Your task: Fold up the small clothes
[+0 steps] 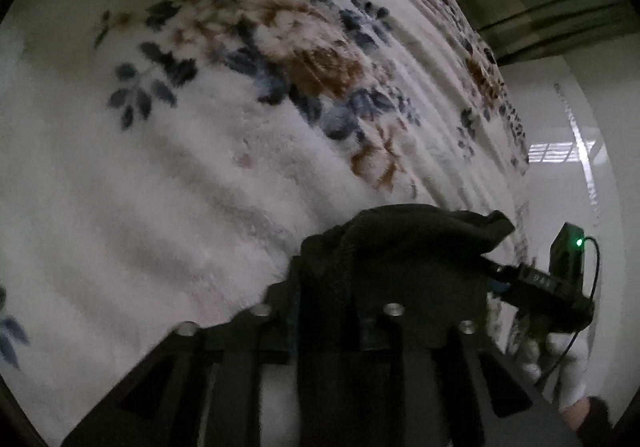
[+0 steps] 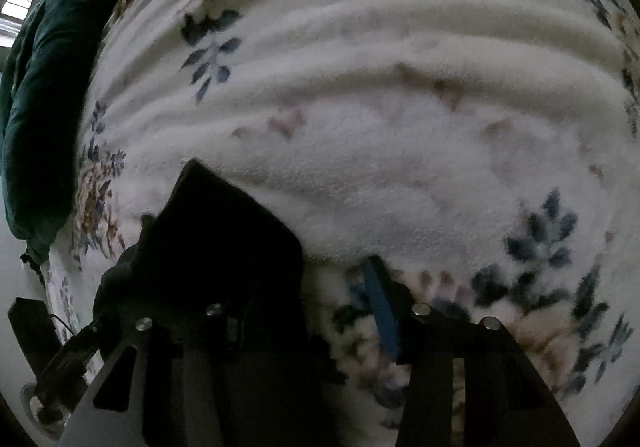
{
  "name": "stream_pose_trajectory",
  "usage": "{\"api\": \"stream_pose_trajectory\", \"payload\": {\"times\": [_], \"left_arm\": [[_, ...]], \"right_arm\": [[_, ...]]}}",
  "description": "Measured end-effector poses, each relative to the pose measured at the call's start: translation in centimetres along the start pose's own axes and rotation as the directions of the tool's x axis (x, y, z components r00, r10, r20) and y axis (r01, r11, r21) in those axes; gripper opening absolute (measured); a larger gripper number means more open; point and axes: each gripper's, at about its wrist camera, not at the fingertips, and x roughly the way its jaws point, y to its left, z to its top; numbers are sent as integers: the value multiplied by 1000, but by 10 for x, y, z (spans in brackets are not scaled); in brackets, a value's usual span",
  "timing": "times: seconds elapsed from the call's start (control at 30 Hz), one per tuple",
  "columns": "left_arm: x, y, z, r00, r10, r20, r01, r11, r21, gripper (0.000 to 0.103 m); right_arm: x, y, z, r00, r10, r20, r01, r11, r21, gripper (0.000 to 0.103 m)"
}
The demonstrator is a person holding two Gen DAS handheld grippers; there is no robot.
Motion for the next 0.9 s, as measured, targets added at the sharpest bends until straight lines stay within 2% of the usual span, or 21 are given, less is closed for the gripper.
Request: {"api": "stream_pose_trajectory", "payload": {"times": [0.07, 0.1, 0.13, 0.23, 0.3, 0.37, 0.43, 0.53, 0.67, 0.77, 0.87, 0.9], "left_arm": [[-15, -6, -7, 1000, -9, 12, 9, 1000, -7, 66], [-25, -12, -13, 999, -30, 27, 30, 1000, 4, 73], [-33, -18, -18, 999, -28, 42, 28, 1000, 13, 76], [-72, -36, -51, 995, -58, 83, 52, 996, 70, 76], [-103, -45, -86, 992, -73, 100, 63, 993, 97, 76], [-127, -51, -125, 994, -43, 102, 31, 993, 112, 76], [-147, -52, -170, 997, -23, 78, 15, 995, 102, 76], [-169, -46, -246, 1000, 26, 2, -26, 998, 64, 76], [-176, -21, -331, 991, 78, -110, -83, 996, -41, 76], [-162, 10, -390, 976, 92, -198, -117, 986, -117, 76], [-140, 33, -426, 962, 71, -265, -118, 980, -163, 77], [-129, 40, -437, 957, 36, -289, -92, 979, -183, 76]], "right_arm": [[-11, 2, -8, 1000, -22, -1, 22, 1000, -15, 56], [-22, 4, -16, 1000, -30, 8, 31, 999, -34, 63], [-31, 5, -31, 1000, -17, 13, 17, 999, -50, 66], [-64, 4, -83, 999, 39, -12, -40, 995, -91, 70], [-85, -3, -121, 995, 95, -43, -99, 991, -92, 74], [-107, -16, -171, 988, 131, -87, -138, 987, -84, 75], [-123, -30, -219, 977, 159, -139, -169, 984, -61, 75], [-141, -57, -294, 959, 185, -217, -192, 981, -12, 75], [-143, -91, -387, 935, 172, -311, -167, 985, 44, 75], [-122, -121, -452, 909, 174, -380, -142, 984, 109, 75], [-86, -135, -498, 890, 191, -415, -145, 979, 141, 75], [-74, -138, -510, 887, 202, -416, -156, 977, 143, 75]]}}
